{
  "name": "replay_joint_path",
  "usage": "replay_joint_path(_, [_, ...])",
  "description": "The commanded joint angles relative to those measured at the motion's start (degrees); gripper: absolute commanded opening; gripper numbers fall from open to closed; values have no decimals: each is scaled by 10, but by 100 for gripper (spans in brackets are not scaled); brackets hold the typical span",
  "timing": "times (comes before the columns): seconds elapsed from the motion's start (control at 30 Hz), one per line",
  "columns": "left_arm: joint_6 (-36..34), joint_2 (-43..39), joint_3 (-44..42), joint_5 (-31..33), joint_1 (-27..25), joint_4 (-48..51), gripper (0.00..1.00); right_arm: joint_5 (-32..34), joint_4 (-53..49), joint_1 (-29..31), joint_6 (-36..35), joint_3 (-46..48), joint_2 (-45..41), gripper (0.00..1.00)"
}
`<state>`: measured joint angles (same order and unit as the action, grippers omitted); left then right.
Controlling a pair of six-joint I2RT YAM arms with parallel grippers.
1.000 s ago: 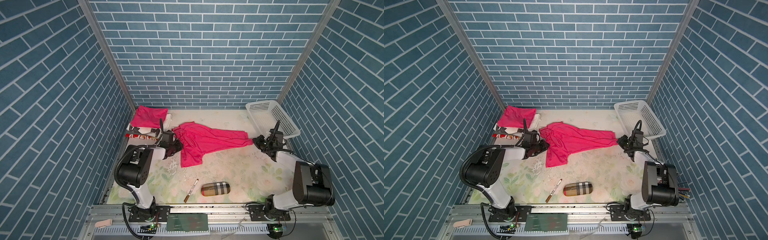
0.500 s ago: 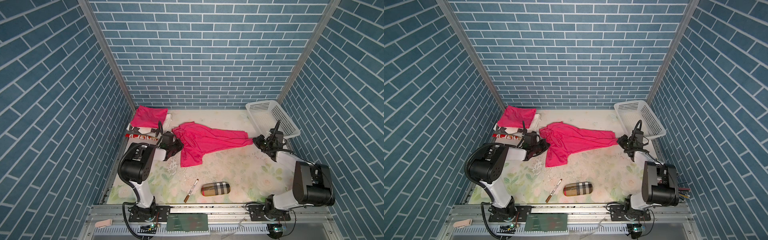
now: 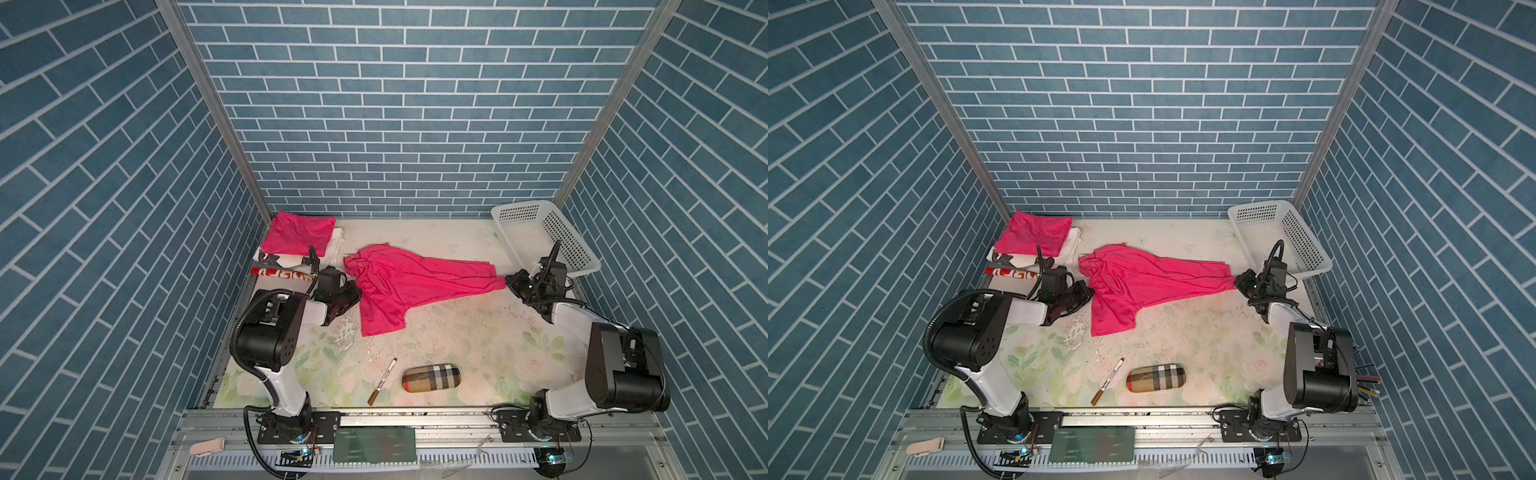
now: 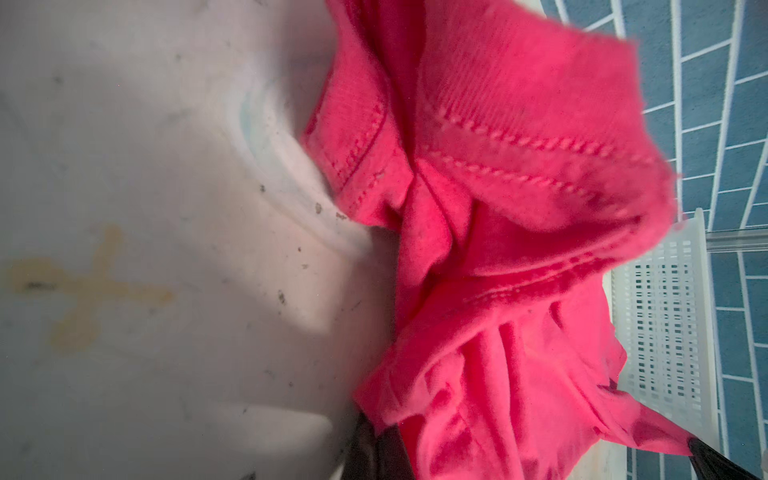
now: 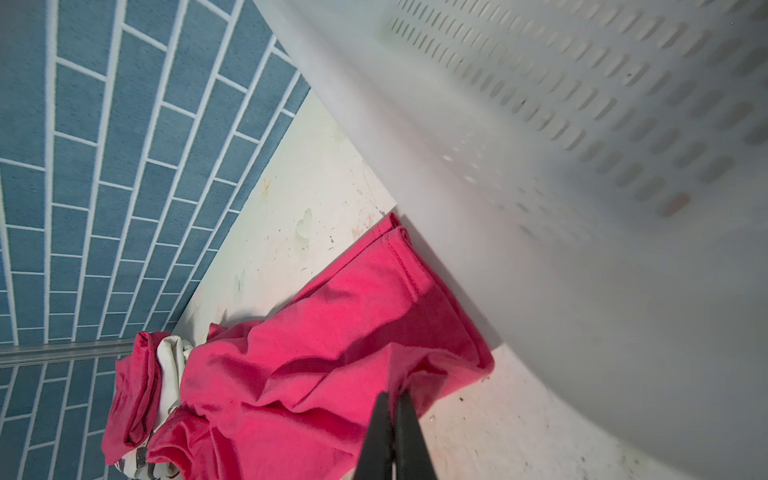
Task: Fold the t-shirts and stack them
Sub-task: 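Hold the shirt collar with the left gripper while the right gripper holds the hem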
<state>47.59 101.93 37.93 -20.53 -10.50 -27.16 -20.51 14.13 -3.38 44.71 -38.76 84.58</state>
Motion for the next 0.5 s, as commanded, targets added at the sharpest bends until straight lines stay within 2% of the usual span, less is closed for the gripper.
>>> replay_joint_path(0.0, [-6,6,-20,8,6,54,0,3,4,2,3,-1,-3,1])
replay_joint_path(0.2, [-4,-45,-20,-20,6,53,0,-7,-1,2,-5,-7,-6,0])
replay_joint_path(0.47, [-36,-206,73,7,5,208,0,-23,-26,8,-31,-32,-69,0])
